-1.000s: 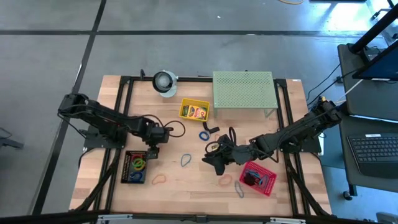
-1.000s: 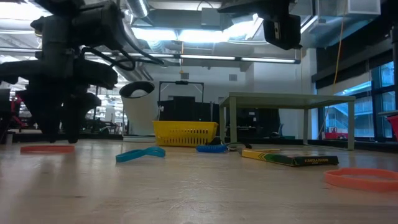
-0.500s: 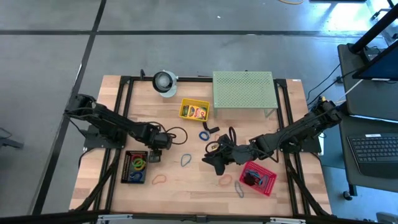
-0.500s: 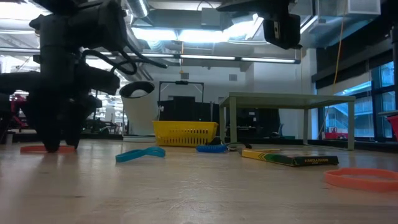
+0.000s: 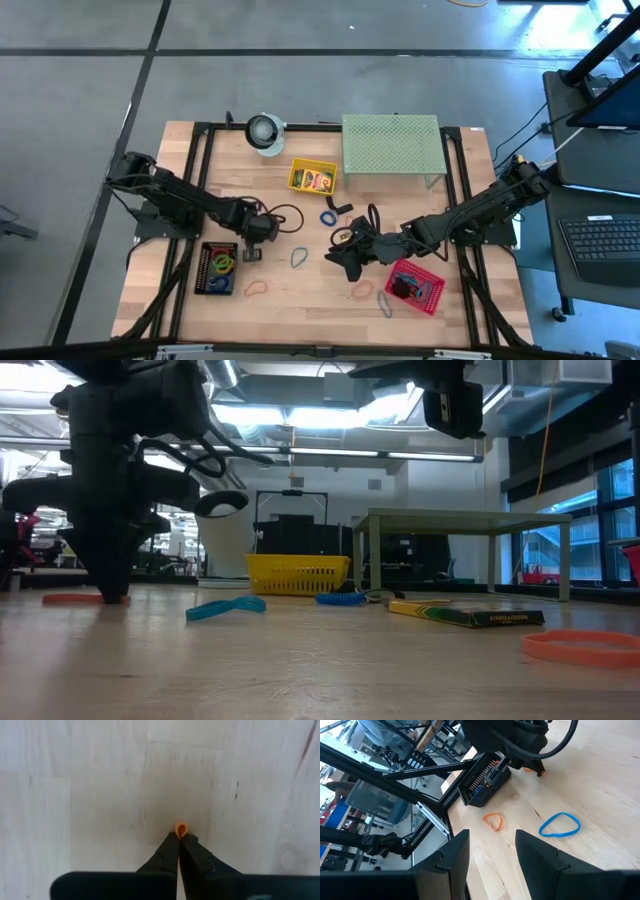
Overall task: Pick & Place Office Desk Supplies
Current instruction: Put the orange rubber band into the red bin
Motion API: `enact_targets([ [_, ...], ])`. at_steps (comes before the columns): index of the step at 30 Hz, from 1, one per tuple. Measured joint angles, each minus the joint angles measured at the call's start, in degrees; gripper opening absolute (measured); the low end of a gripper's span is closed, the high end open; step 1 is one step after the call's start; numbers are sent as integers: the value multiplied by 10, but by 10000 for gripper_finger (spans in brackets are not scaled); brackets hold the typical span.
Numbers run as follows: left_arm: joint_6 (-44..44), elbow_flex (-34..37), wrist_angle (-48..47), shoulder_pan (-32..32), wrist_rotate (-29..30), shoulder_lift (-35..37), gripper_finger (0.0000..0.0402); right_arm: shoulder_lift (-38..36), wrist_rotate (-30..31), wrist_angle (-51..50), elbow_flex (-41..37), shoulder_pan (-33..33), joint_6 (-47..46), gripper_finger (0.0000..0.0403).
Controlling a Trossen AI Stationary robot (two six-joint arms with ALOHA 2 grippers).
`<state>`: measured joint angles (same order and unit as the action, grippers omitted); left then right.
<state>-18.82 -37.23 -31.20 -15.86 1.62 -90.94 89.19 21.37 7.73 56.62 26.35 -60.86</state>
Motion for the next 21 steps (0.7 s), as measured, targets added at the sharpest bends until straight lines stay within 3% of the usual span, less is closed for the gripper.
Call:
enact_targets([
  [6,0,-21,-32,5,-38,7,2,0,0,0,0,0,0,162],
  [11,-14,-61,-68,23,-86,57,2,0,0,5,0,0,-2,162],
  [21,-71,-119,-10,69,-67,206,2,0,46,110,0,-5,26,162],
])
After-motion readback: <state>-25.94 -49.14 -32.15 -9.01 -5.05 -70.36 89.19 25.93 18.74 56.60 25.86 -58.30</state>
